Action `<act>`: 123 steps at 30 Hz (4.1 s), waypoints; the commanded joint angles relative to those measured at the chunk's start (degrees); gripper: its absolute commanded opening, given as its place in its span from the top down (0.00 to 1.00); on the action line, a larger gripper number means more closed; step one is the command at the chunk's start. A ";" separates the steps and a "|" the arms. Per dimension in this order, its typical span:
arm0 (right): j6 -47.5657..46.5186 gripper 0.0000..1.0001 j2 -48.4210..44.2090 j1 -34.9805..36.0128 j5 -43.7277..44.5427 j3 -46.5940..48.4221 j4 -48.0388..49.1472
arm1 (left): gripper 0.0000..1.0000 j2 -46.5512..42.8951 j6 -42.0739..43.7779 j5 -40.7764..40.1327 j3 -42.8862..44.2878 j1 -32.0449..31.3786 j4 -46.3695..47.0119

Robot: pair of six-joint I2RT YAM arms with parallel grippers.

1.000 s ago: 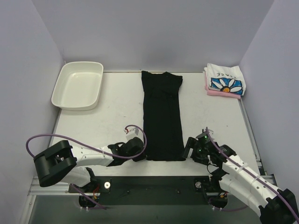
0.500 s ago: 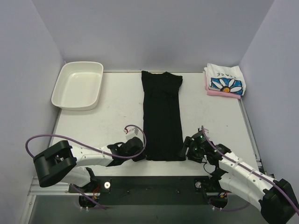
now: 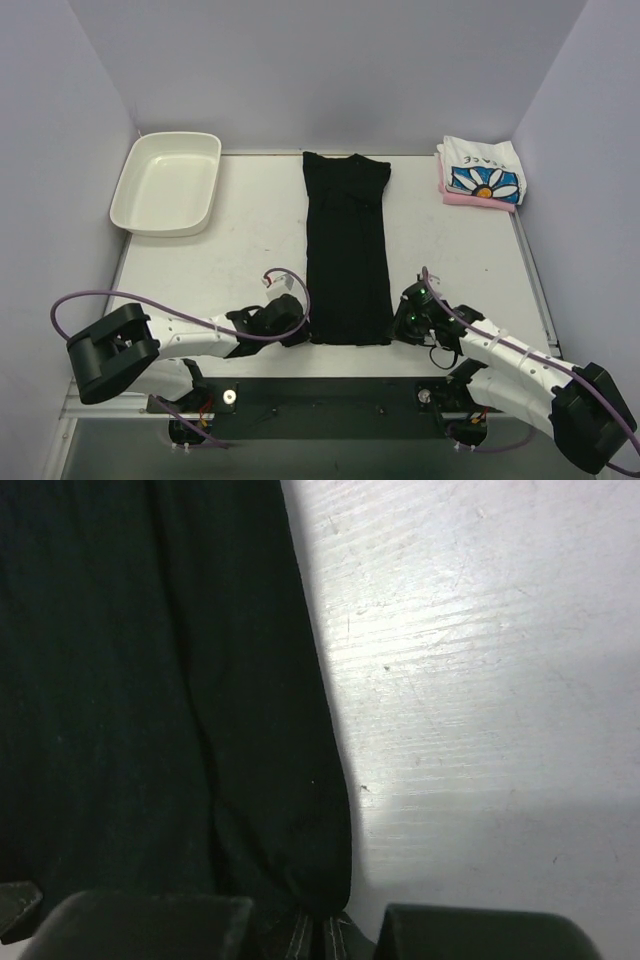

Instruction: Fold and stack the t-shirts

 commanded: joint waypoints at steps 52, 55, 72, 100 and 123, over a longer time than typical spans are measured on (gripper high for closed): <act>-5.36 1.00 8.81 3.88 14.38 30.77 -15.54 | 1.00 -10.23 13.03 -7.67 22.66 4.82 -27.01; -6.41 1.00 11.36 1.51 12.70 32.35 -13.78 | 1.00 -7.59 14.43 -6.44 24.33 6.93 -25.61; -10.99 1.00 28.67 -10.45 3.65 45.09 -9.12 | 1.00 10.60 21.03 2.44 37.33 19.42 -19.98; -12.57 0.56 55.13 -18.54 -1.72 61.62 -5.69 | 0.07 32.93 22.88 6.57 50.70 30.14 -16.55; -15.12 0.06 25.00 -10.98 9.18 32.75 -3.15 | 0.05 3.24 20.34 2.00 26.99 19.25 -18.23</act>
